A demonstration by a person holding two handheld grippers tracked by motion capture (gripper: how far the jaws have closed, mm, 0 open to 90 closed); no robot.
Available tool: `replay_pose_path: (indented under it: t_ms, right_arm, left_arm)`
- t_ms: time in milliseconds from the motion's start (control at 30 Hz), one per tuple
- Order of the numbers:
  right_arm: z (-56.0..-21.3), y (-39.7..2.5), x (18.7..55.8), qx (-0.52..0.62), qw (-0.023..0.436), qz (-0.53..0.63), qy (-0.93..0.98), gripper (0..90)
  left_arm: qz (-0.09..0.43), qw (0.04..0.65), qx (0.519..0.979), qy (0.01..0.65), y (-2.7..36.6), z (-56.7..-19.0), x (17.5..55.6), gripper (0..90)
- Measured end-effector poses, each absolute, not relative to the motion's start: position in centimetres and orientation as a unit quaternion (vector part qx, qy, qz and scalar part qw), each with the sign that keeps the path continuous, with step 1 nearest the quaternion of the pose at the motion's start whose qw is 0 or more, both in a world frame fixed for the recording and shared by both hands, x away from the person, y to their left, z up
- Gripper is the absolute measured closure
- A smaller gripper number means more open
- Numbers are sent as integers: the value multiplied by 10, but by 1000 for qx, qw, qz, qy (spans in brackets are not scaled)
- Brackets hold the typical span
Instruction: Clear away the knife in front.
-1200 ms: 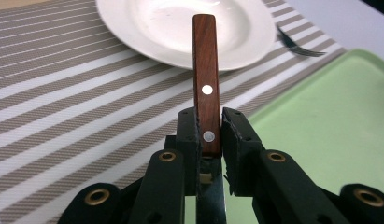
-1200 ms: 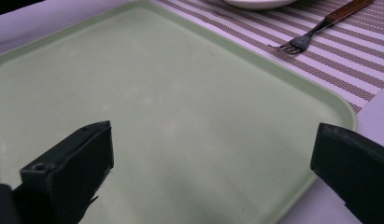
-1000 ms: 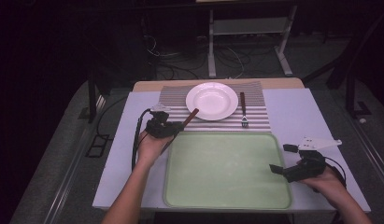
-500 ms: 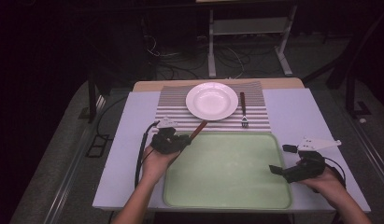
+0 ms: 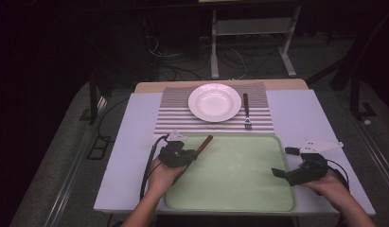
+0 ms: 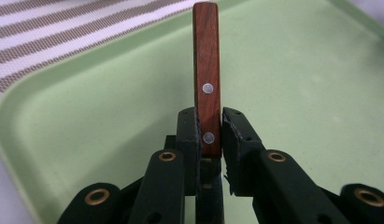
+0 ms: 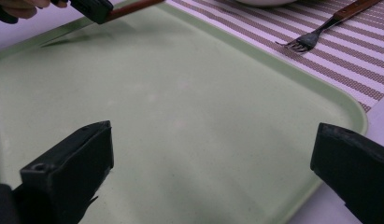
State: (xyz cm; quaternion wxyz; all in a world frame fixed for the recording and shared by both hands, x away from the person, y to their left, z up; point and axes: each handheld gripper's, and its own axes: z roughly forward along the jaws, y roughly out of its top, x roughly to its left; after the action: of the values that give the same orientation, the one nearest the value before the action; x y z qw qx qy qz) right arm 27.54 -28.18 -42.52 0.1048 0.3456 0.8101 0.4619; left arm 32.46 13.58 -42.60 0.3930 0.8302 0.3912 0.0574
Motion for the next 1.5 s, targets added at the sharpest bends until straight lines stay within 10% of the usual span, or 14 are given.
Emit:
replay_pose_path:
  t_ms: [1500]
  right_arm:
    - [-425, -281, 275, 340, 102, 465, 811, 0]
  left_arm:
    - [73, 358, 855, 367, 131, -441, 356, 895]
